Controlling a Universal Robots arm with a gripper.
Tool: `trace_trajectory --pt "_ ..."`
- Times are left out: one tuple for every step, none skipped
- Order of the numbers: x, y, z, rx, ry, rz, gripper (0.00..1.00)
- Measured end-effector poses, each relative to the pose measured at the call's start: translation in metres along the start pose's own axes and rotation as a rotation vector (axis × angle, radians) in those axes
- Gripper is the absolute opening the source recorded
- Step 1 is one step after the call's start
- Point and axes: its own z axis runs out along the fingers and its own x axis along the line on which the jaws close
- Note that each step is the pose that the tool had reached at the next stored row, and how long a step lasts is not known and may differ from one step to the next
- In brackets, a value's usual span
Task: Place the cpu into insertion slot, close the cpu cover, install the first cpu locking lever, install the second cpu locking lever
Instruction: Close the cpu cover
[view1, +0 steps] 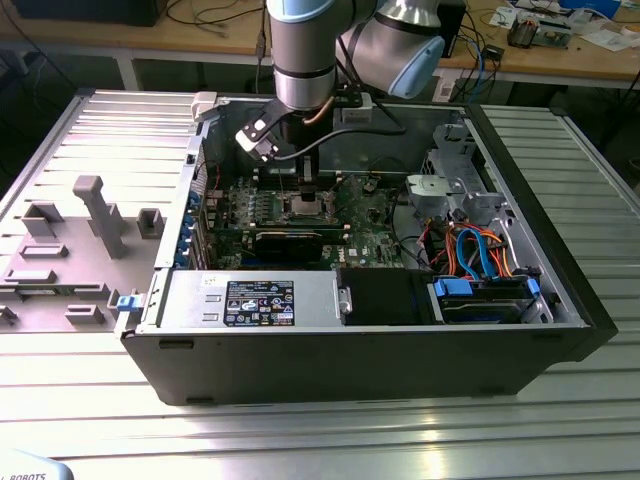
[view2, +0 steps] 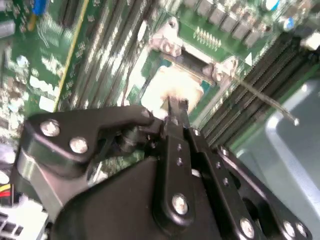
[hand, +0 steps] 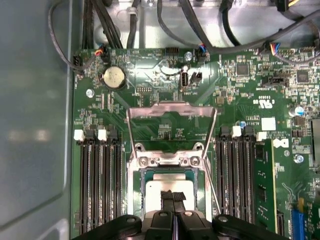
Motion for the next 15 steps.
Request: trace_trajectory --pt "0.0000 0.0000 -0.0001 0.0013 -0.0002 0.000 0.11" --pt "0.0000 0.0001 0.0000 0.0013 -0.0002 0.000 0.11" --pt "0.0000 0.0001 0.0000 0.0014 -0.0002 0.000 0.11" --pt "0.0000 0.0002 0.0000 0.0013 -0.0010 0.000 0.11" --pt "0.0000 0.0001 0.0000 0.0013 -0.0013 0.000 0.11" --pt "0.0000 0.0001 0.0000 0.0013 -0.0014 0.000 0.11" --pt "0.0000 0.0002 0.0000 0.0013 -0.0015 0.000 0.11" --pt "0.0001 0.0002 -0.0002 0.0013 -0.0014 0.000 0.11" --pt "0.0001 0.0002 -0.0004 0.0013 -0.0014 0.000 0.11" --pt "0.0000 0.0002 -0.0008 0.0013 -0.0014 0.000 0.11" --pt "0.0000 0.0002 -0.0011 0.0013 -0.0014 0.000 0.11" --pt "0.0000 0.0003 -0.0020 0.0014 -0.0015 0.000 0.11" --pt "0.0000 0.0003 -0.0026 0.0013 -0.0015 0.000 0.11" --pt "0.0000 0.0003 -0.0031 0.0014 -0.0015 0.000 0.11" --pt "0.0000 0.0004 -0.0040 0.0013 -0.0017 0.000 0.11"
